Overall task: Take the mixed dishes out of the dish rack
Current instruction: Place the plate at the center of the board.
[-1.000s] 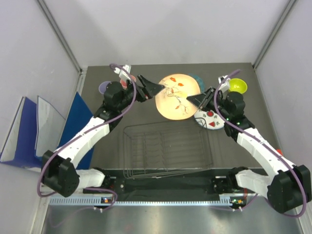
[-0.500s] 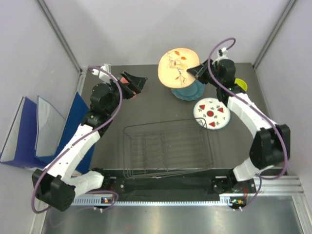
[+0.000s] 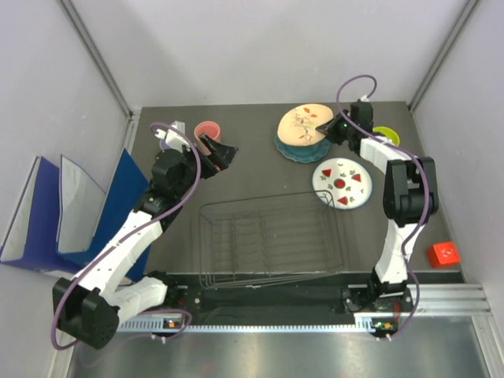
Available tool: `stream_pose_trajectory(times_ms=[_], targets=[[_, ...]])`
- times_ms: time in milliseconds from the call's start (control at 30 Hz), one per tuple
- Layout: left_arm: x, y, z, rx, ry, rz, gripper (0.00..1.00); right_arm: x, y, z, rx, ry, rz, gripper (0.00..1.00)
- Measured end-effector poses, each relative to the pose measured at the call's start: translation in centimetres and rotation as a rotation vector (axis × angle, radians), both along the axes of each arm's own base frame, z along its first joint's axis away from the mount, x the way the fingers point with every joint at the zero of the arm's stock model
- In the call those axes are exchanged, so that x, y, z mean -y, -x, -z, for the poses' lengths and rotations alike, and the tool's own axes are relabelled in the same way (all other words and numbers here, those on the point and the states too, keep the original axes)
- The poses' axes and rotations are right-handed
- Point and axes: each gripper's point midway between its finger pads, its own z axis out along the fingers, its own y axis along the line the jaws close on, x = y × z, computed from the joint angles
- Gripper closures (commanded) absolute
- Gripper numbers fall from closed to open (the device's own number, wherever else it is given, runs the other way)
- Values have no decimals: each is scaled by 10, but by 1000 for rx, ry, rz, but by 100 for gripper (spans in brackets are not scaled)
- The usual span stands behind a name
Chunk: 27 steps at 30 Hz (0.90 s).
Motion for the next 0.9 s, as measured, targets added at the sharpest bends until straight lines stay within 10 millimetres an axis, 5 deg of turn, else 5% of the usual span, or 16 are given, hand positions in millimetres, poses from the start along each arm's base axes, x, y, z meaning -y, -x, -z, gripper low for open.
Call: stream_pose_trajectory(times_ms=[633, 833, 900], targets=[[7, 1, 24, -46, -8, 38, 1, -17, -15, 57, -19, -1, -45, 100], [10, 1, 34, -71, -8, 54, 1, -19, -18, 60, -11, -21, -52, 100], [11, 1, 35, -74, -7, 55, 1, -20, -18, 61, -16, -28, -49, 86]])
